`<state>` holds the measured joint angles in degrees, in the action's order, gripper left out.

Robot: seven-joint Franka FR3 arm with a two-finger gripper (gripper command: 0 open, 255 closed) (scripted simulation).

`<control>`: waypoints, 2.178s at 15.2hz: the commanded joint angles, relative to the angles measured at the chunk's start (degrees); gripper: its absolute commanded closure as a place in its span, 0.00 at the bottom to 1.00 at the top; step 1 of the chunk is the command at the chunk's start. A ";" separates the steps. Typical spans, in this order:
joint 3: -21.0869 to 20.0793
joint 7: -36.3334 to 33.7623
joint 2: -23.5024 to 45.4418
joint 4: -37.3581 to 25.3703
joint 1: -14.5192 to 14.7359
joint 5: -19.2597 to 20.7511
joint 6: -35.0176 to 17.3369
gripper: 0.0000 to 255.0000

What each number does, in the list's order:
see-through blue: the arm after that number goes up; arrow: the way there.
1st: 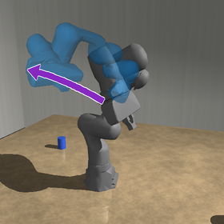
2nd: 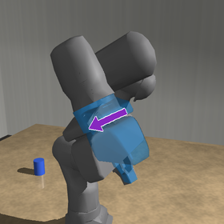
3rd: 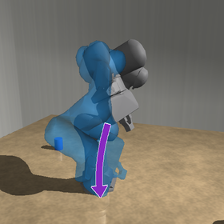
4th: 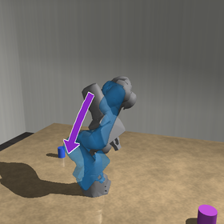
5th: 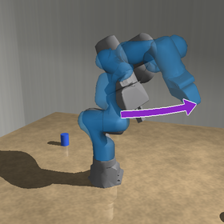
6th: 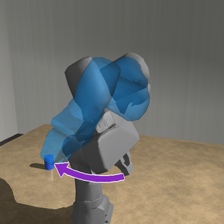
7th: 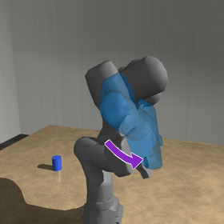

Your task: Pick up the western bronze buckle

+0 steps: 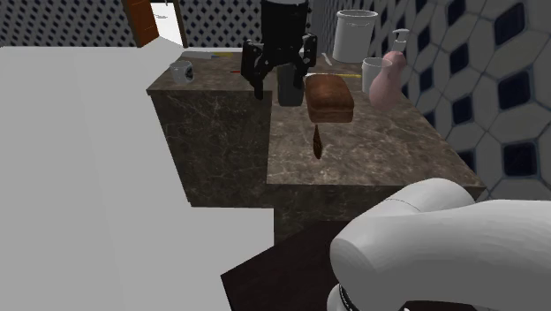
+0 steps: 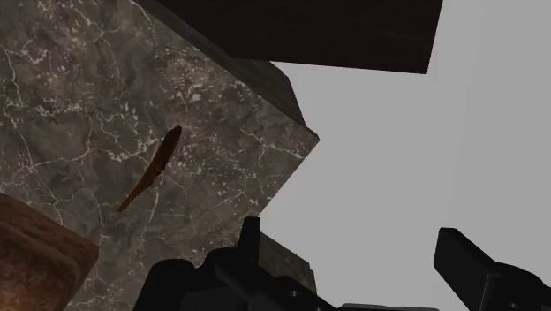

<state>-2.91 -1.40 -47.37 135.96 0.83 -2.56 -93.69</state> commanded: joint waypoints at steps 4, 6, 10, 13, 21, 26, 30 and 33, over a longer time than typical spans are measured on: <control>1.85 1.34 0.84 3.82 -1.41 1.62 -4.20 0.00; 3.12 2.21 1.74 6.10 -2.42 2.73 -7.10 0.00; 5.78 3.87 4.40 10.01 -4.55 5.02 -13.19 0.00; 7.83 5.08 7.20 12.32 -6.25 6.73 -18.00 0.00; 13.18 7.95 17.28 15.53 -10.47 10.66 -30.73 0.00; 13.58 7.85 19.46 17.99 -10.52 10.92 -35.36 0.00; 13.79 7.80 20.78 19.14 -10.54 11.04 -37.82 0.00; 13.72 7.71 20.76 19.20 -10.50 11.02 -37.85 1.00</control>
<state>10.82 6.32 -26.64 155.11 -9.68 8.47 -131.49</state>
